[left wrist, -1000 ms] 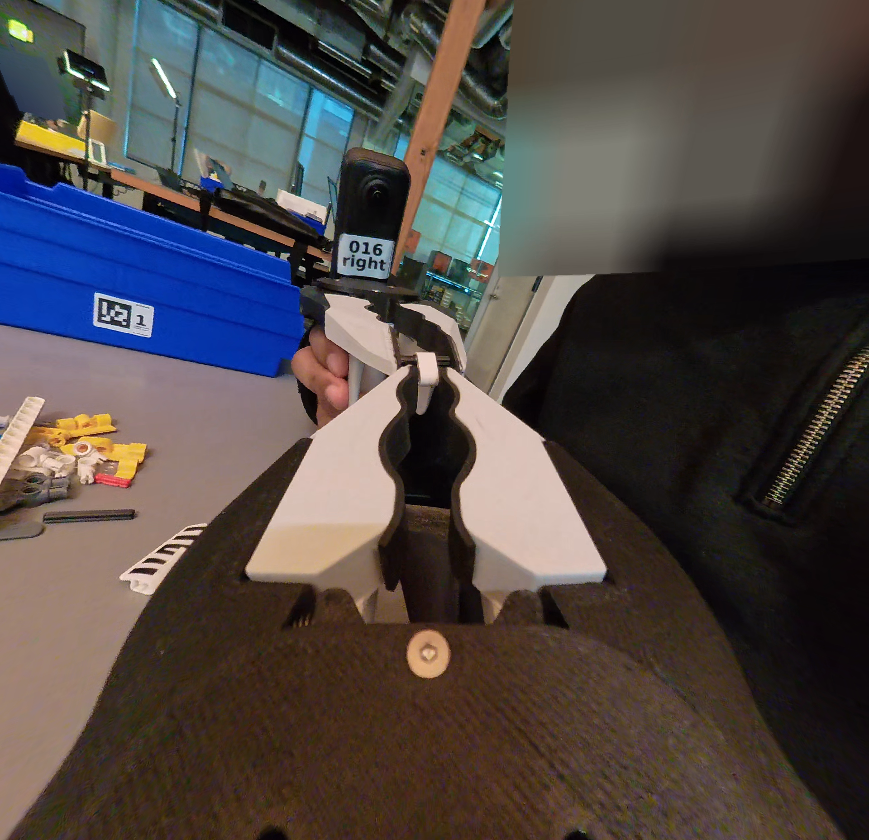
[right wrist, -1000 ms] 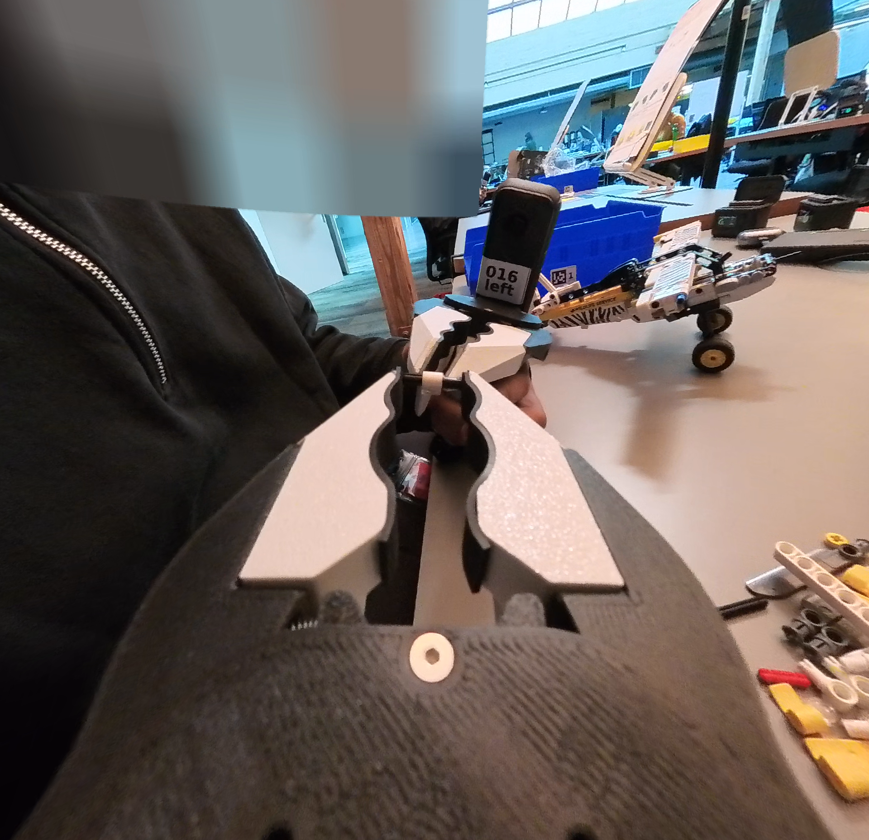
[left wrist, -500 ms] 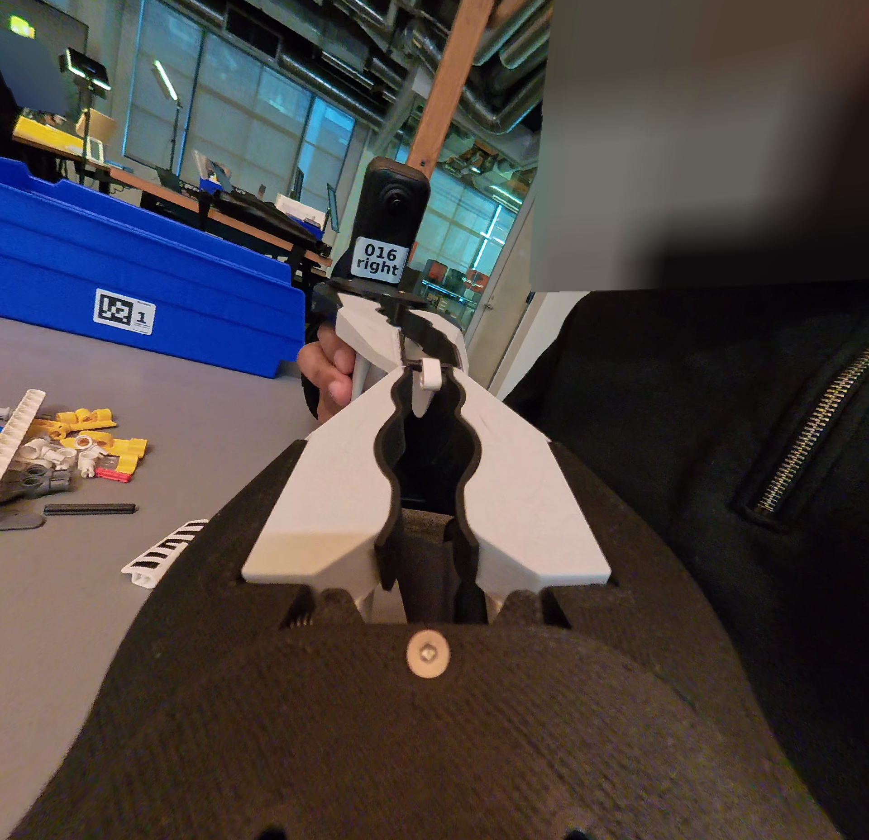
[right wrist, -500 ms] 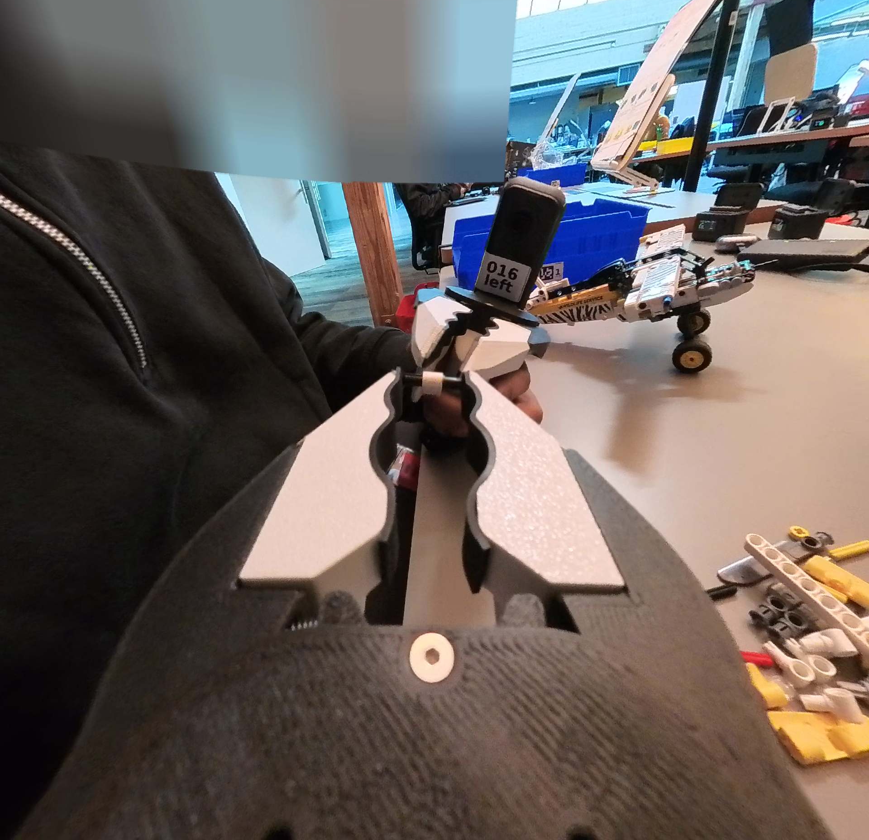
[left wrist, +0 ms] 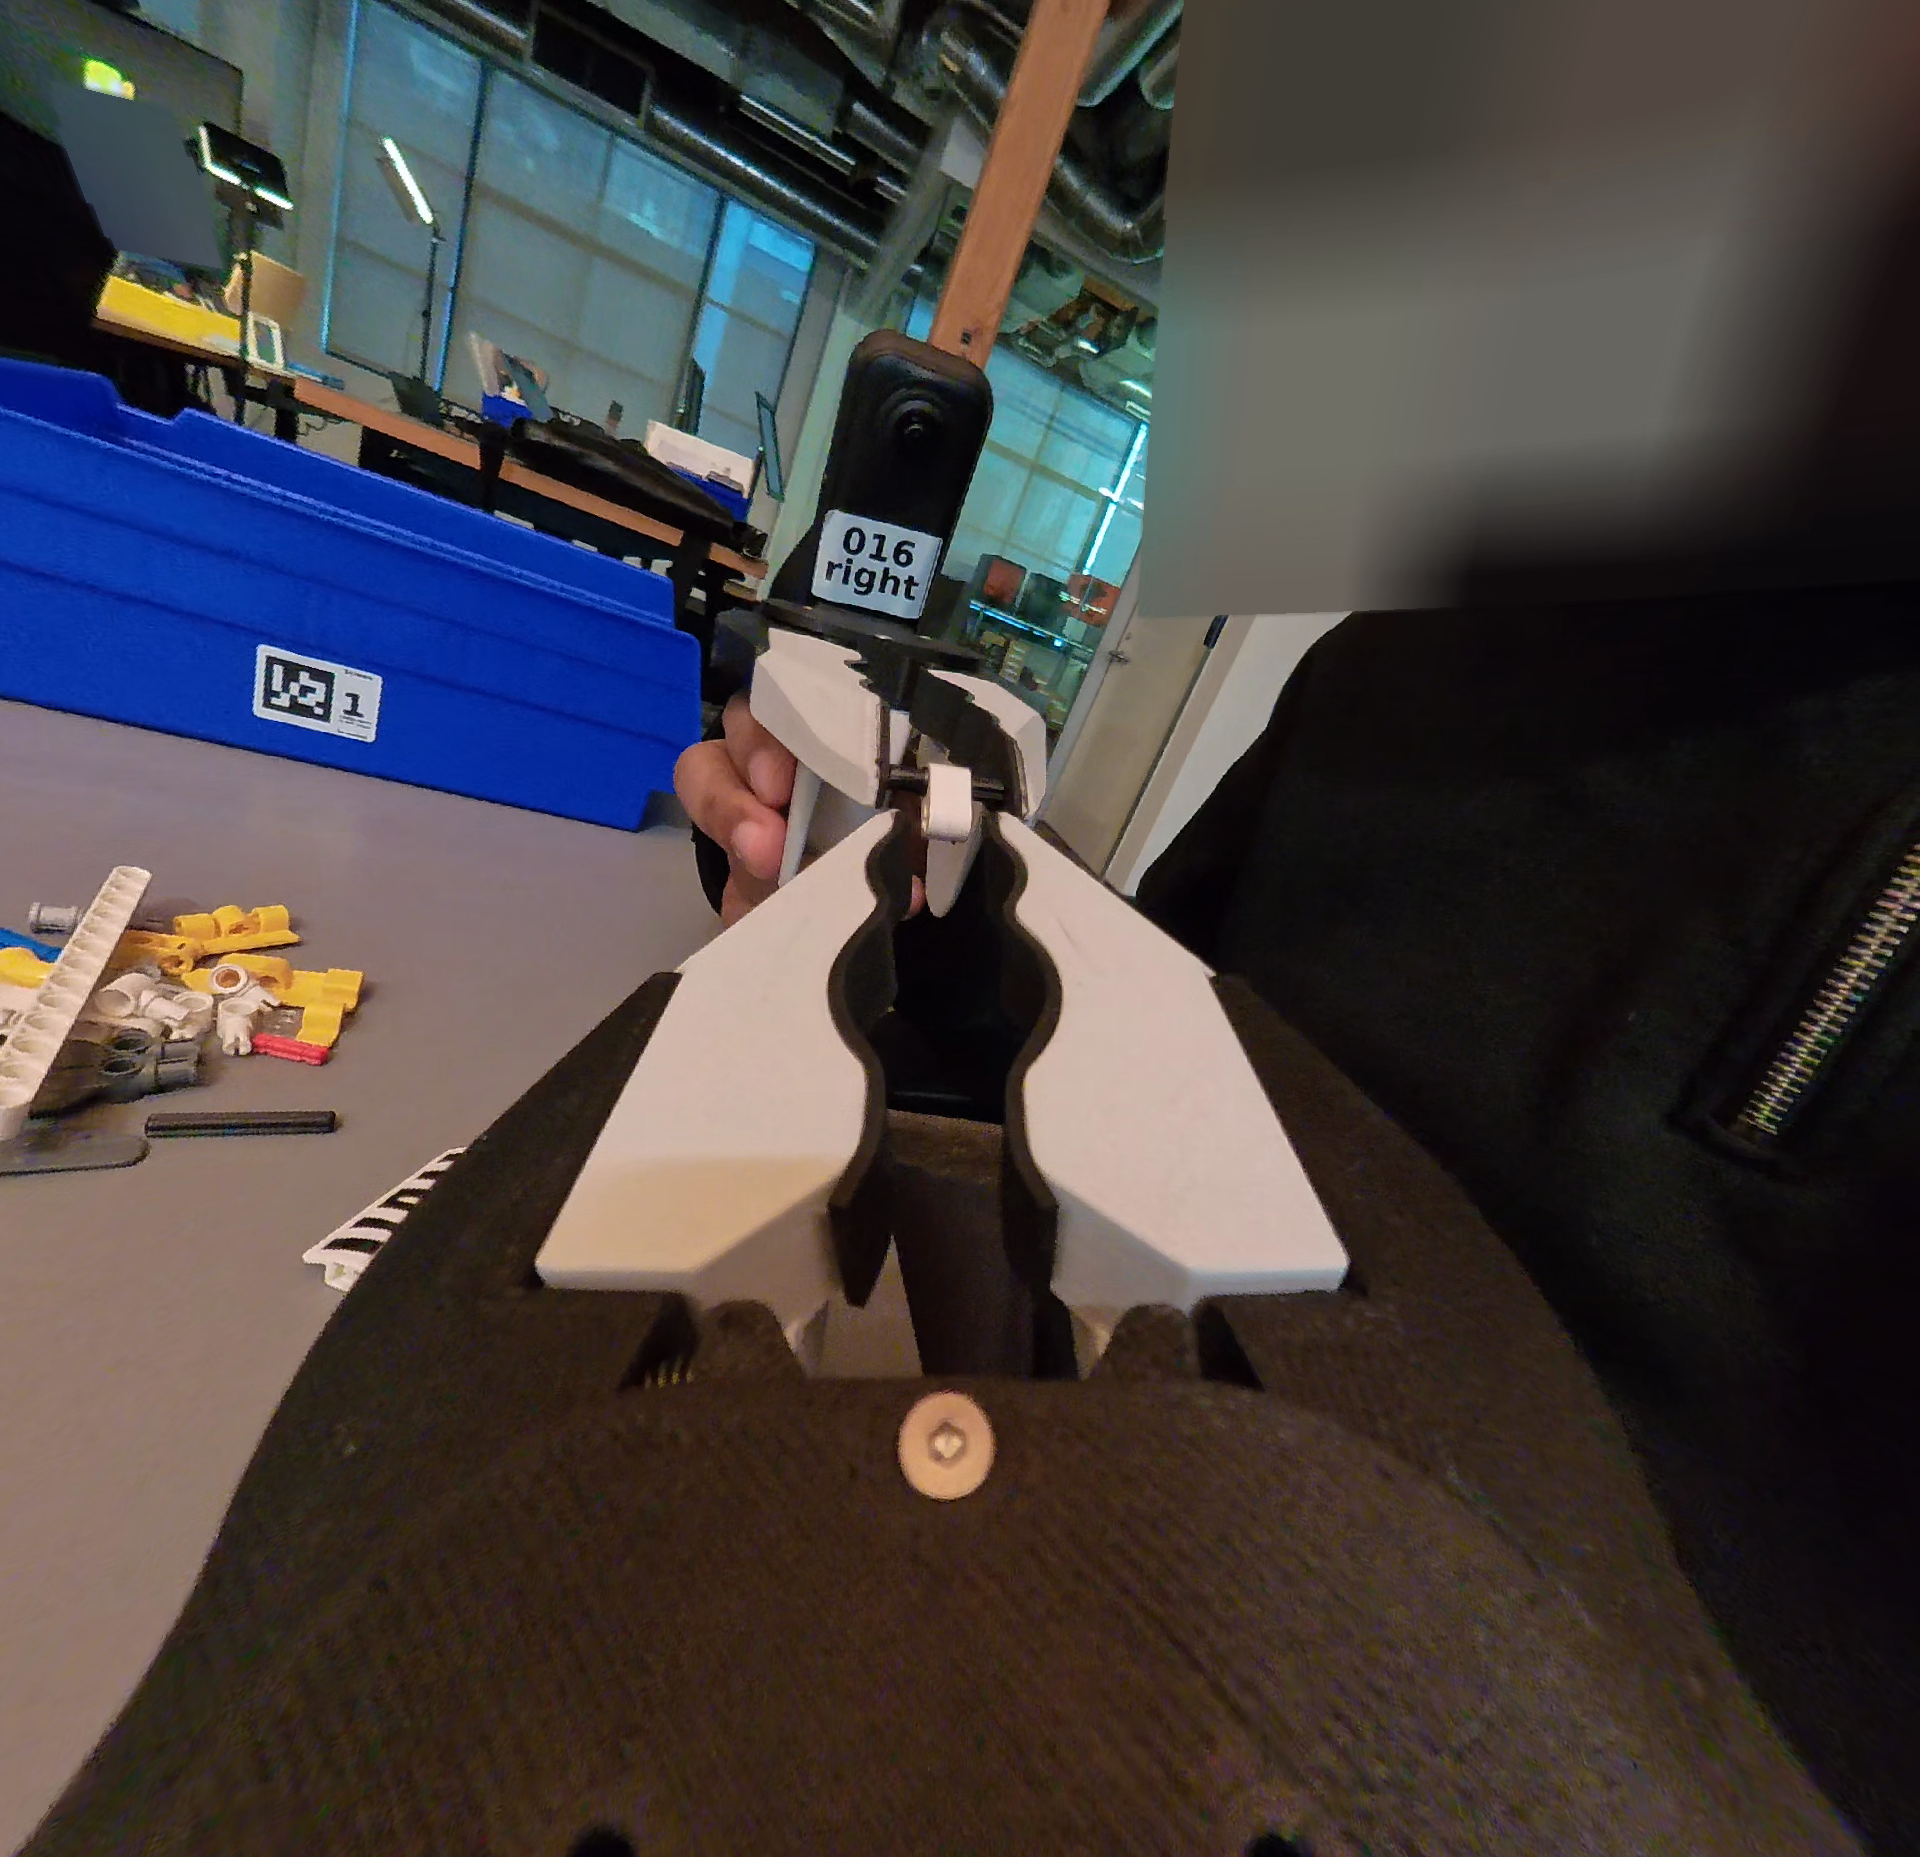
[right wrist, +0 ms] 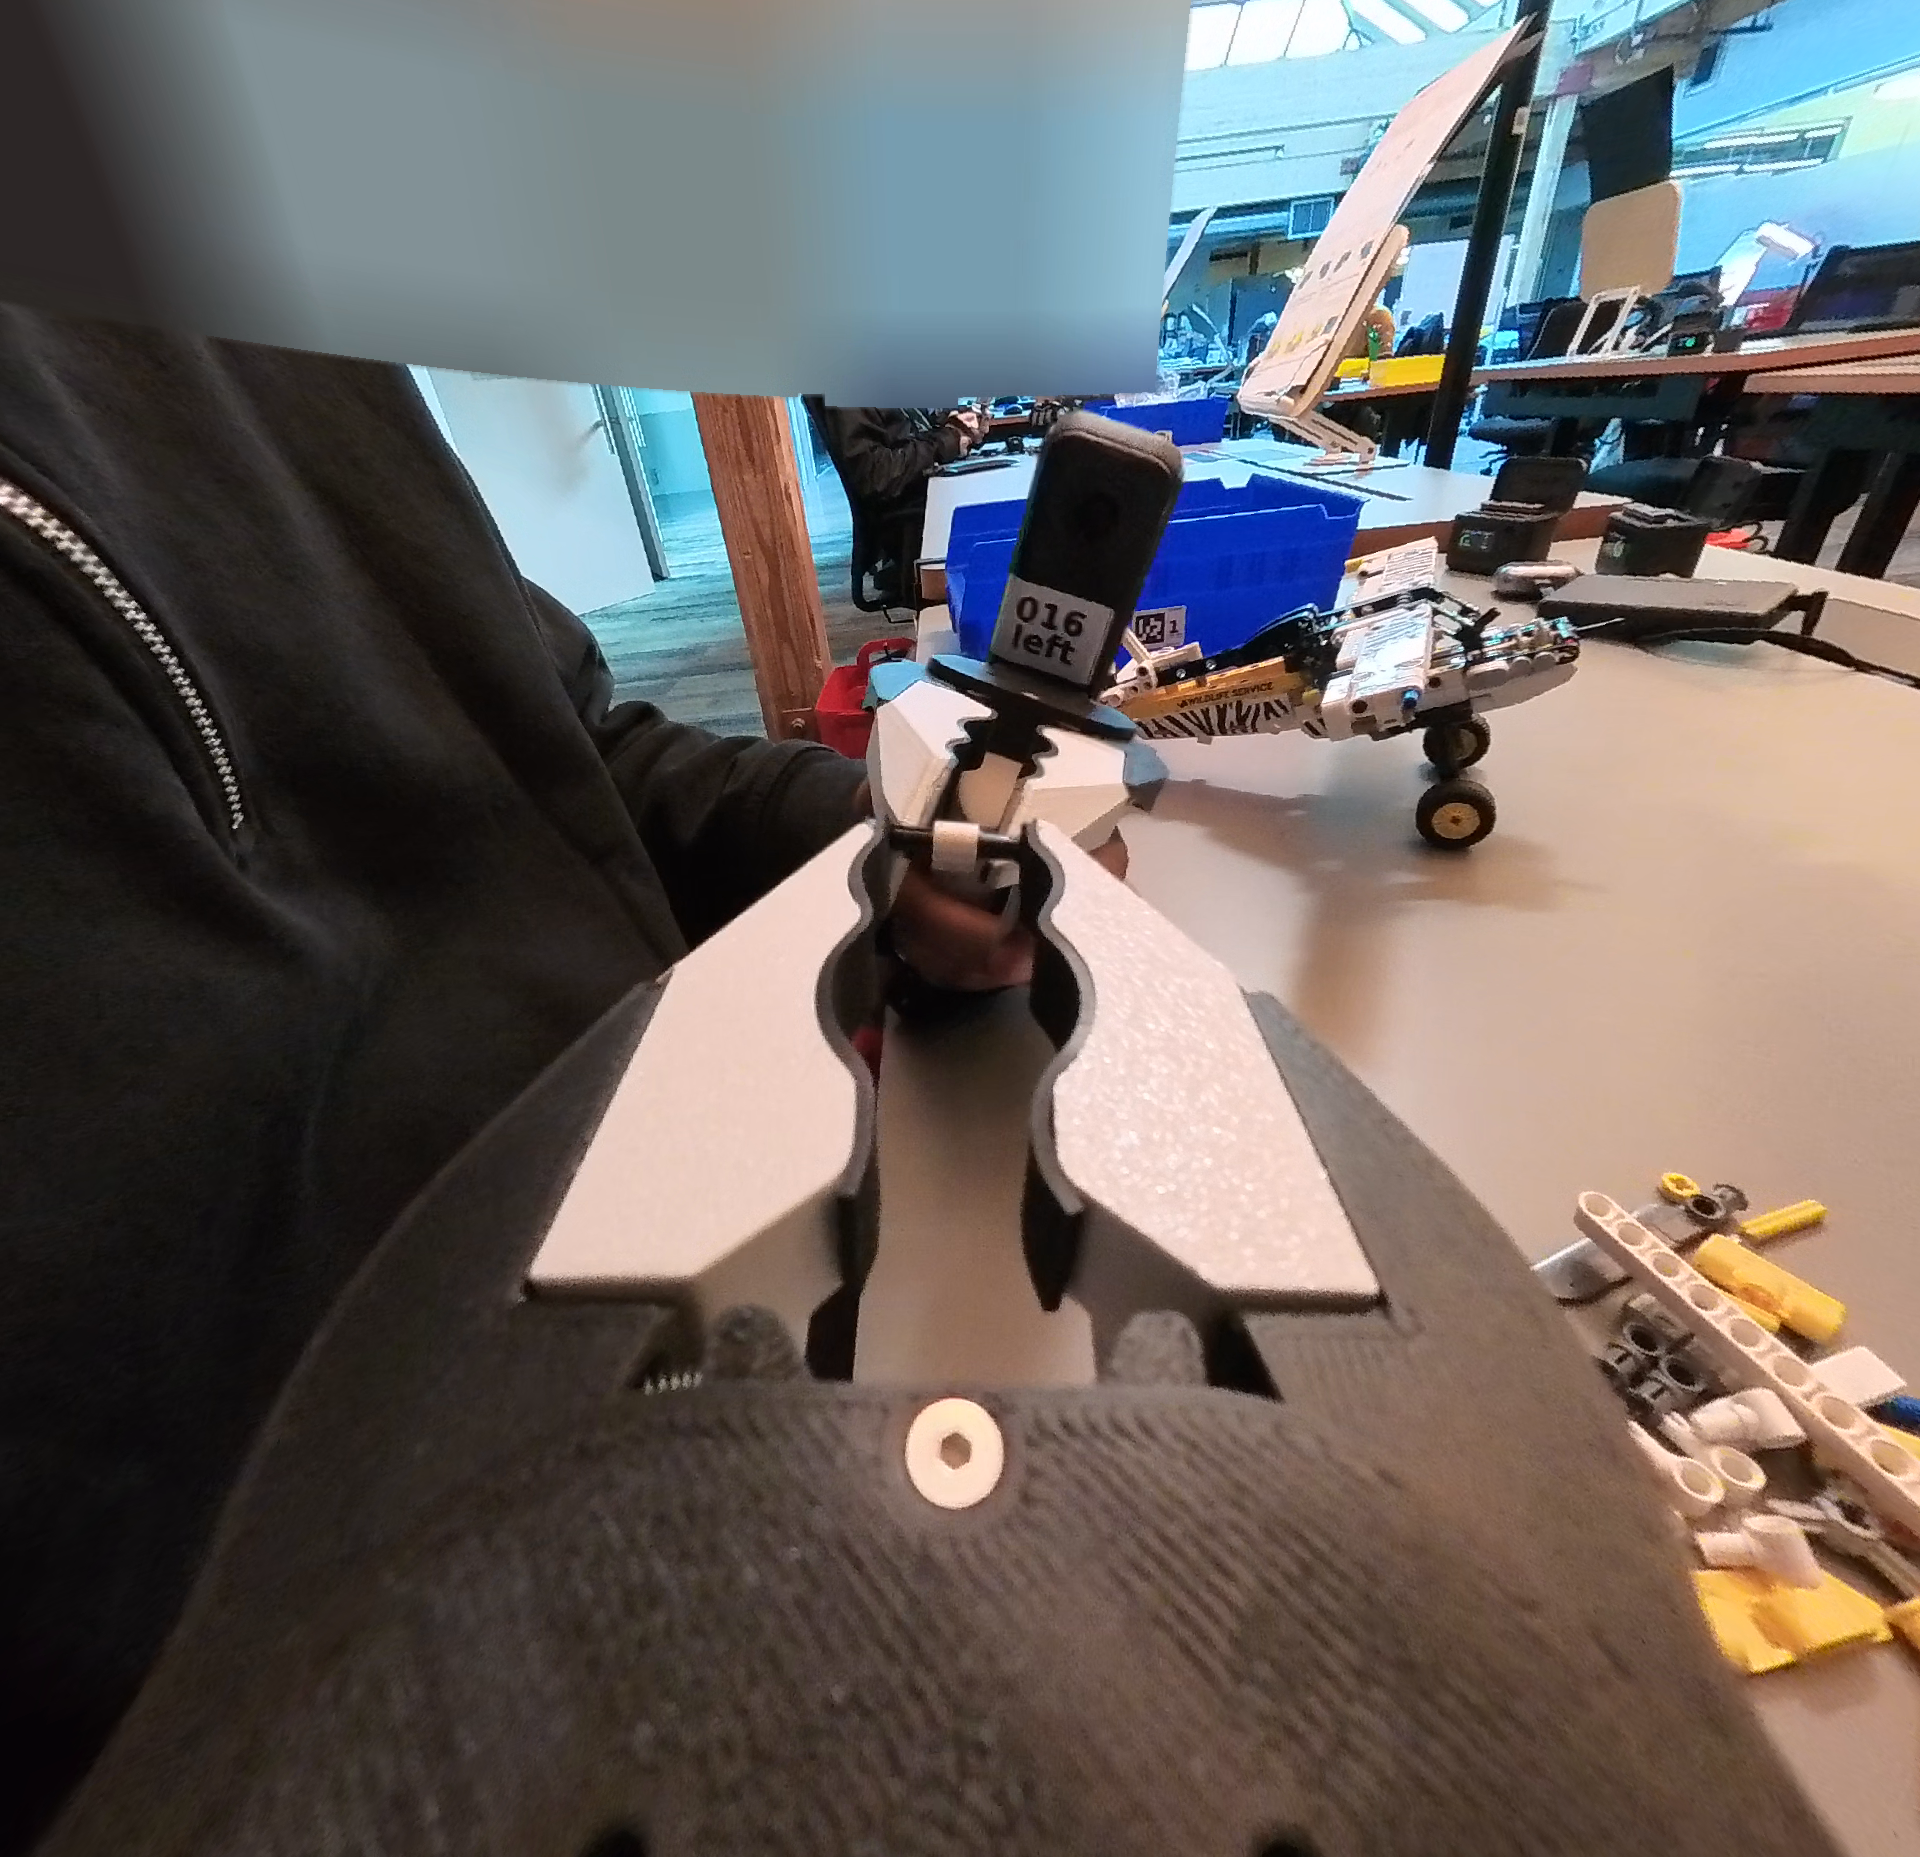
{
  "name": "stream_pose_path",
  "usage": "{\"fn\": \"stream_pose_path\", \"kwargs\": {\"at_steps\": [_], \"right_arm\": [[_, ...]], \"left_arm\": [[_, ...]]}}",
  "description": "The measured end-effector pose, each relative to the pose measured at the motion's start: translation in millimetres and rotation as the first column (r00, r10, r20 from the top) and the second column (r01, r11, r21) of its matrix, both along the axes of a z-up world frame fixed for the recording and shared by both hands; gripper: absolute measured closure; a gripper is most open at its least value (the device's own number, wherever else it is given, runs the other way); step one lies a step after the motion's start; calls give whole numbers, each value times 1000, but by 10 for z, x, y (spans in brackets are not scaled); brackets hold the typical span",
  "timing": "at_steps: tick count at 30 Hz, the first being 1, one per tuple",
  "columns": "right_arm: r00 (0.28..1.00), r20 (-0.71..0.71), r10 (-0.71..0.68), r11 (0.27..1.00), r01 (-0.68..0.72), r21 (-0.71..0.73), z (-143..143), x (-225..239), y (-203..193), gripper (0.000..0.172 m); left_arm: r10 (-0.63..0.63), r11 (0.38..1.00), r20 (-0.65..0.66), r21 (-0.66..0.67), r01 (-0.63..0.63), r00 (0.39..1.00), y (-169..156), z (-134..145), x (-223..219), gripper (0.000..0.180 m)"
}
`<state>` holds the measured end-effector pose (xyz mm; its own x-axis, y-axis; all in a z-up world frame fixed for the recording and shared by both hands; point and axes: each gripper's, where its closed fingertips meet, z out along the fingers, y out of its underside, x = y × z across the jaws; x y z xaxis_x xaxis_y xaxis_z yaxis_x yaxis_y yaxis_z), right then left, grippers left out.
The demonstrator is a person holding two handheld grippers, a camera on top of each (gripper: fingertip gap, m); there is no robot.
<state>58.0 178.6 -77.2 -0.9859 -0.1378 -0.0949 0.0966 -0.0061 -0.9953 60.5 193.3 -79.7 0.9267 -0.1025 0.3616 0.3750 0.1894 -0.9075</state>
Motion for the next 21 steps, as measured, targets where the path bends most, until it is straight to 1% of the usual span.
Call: {"fn": "stream_pose_path", "kwargs": {"at_steps": [6, 7, 9, 11, 18, 21], "right_arm": [[1000, 11, -1, 1000, 1, 3, -14, -14, -14, 150], [1000, 18, 1, 1000, -1, 3, -16, -15, -20, 148], [999, 39, -3, 1000, 3, -10, -1, -34, -32, 139], [998, 68, -7, 999, 10, -42, 36, -68, -20, 134], [991, 127, -34, 992, 49, -116, 134, -183, 40, 133], [987, 154, -53, 989, 73, -126, 128, -228, 0, 126]], "left_arm": [[33, 999, -28, -5, -34, 999, 6, 3, -21, 176], [32, 999, -27, -6, -32, 999, 9, 3, -22, 177], [34, 999, -27, -3, -35, 999, 6, 4, -30, 177], [63, 998, -36, 7, -62, 997, -15, 18, -66, 177], [136, 990, -66, 28, -135, 988, -62, 47, -151, 177], [186, 982, -98, 41, -183, 978, -88, 65, -193, 177]]}}
